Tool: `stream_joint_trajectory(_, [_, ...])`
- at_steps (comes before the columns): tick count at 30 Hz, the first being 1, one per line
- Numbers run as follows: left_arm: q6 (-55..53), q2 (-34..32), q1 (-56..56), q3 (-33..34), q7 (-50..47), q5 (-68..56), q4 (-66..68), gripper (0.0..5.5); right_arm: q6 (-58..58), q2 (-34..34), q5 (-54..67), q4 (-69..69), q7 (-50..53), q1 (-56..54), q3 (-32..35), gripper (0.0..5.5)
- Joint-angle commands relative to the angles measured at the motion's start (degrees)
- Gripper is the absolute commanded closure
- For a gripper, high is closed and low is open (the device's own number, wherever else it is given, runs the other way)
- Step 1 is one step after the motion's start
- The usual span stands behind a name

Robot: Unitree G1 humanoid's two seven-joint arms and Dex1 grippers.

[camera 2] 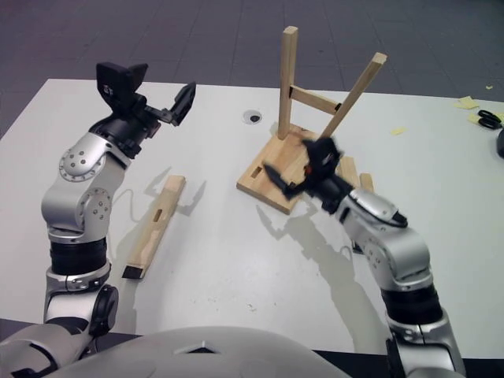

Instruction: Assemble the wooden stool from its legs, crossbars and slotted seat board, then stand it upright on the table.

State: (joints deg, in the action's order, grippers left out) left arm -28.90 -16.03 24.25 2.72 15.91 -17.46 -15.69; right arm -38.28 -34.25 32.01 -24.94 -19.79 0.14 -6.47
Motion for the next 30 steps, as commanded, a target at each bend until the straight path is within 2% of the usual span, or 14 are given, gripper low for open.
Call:
stream_joint_trajectory(1, [0.2,-0.8,-0.9,-0.9,0.7,1.4,1.1,0.14,-2.1,3.3,-4.7,4.7,5.9,-0.8,1.8,0.10])
stream_joint_trajectory(10, [0.3,-0.2,-1.0,-1.1,0.9,2.0,1.1,0.14,-3.9,6.5,-14.3,15.7,12.3,-4.1,3.8,0.10])
stream_joint_trajectory(18, [0.7,-0.1,-0.9,-1.0,0.8,2.2,1.5,0.14,-1.0,4.4,-21.8,20.4,10.1,-5.8,1.1,0.10])
stream_joint_trajectory(20, [0.8,-0.1,-1.2,-1.2,0.7,2.4,1.5,0.14,3.8,5.0,-22.1,19.8,8.4,-6.2,1.7,0.10])
stream_joint_trajectory(24, [0.8,0.2,-1.8,-1.1,0.6,2.2,1.3,0.14,12.1,13.1,-11.6,15.4,7.0,-8.9,12.7,0.10])
stream_joint_trajectory(27, [0.9,0.4,-1.8,-0.9,0.5,2.0,1.4,0.14,15.2,16.5,-3.3,13.5,8.0,-11.9,22.0,0.10])
stream_joint_trajectory(29, [1.0,0.5,-2.0,-0.7,0.2,2.1,1.2,0.14,15.8,15.1,-3.0,15.0,9.4,-12.8,25.9,0.10])
stream_joint_trajectory(30, [1.0,0.6,-2.2,-0.6,0.0,2.1,0.9,0.14,16.6,12.2,-7.1,16.9,9.5,-11.8,25.3,0.10])
